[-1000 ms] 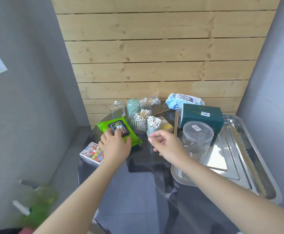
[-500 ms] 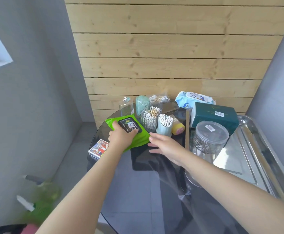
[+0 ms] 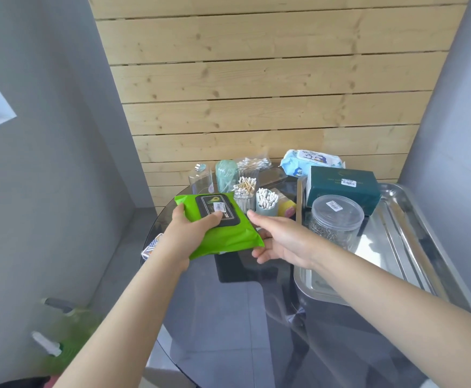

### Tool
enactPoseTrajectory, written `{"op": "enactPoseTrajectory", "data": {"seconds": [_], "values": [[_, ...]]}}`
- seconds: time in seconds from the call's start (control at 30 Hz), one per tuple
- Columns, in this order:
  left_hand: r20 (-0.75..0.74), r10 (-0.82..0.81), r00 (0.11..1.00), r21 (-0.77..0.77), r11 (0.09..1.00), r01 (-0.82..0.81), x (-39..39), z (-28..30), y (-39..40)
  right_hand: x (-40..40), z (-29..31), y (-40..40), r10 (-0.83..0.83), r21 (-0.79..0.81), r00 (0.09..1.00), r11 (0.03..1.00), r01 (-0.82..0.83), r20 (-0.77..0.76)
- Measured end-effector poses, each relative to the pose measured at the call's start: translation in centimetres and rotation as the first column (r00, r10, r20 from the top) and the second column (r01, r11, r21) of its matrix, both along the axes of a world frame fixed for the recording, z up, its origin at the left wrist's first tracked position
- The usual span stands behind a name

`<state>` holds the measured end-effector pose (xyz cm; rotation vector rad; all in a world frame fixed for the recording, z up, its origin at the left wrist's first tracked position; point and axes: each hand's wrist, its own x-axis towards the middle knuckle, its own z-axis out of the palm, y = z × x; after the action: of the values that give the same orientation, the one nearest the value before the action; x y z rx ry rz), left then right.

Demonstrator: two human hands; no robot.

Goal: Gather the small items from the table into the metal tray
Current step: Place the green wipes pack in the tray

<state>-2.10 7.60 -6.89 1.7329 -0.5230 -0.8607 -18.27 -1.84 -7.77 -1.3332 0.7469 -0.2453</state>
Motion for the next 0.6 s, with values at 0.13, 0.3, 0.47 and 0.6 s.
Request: {"op": "enactPoseTrajectory", "data": {"seconds": [0.13,0.3,0.47,0.6], "values": [[0.035,-0.120,0.992,-0.009,0.993,0.120,-2.6,1.1,0.9,-2.0,0.7,0.1,0.003,0.025,1.000,1.000,-0.004,0.013],[0.008,-0.305,0.952,-0.004,0.952,0.305,-7.7,1.5,-1.0,-6.8,0.5,-0.7,-0.192,0.070,0.980,0.980,0.188,0.049],[-0.027,-0.459,0.888,0.006,0.888,0.459,-11.4,0.6,-3.4,-10.8,0.3,-1.5,-0.304,0.066,0.952,0.951,0.302,0.026],[-0.061,-0.563,0.824,-0.050,0.826,0.561,-14.4,-0.5,-5.4,-14.2,-0.1,-2.5,-0.434,-0.028,0.901,0.901,0.433,-0.028]]}}
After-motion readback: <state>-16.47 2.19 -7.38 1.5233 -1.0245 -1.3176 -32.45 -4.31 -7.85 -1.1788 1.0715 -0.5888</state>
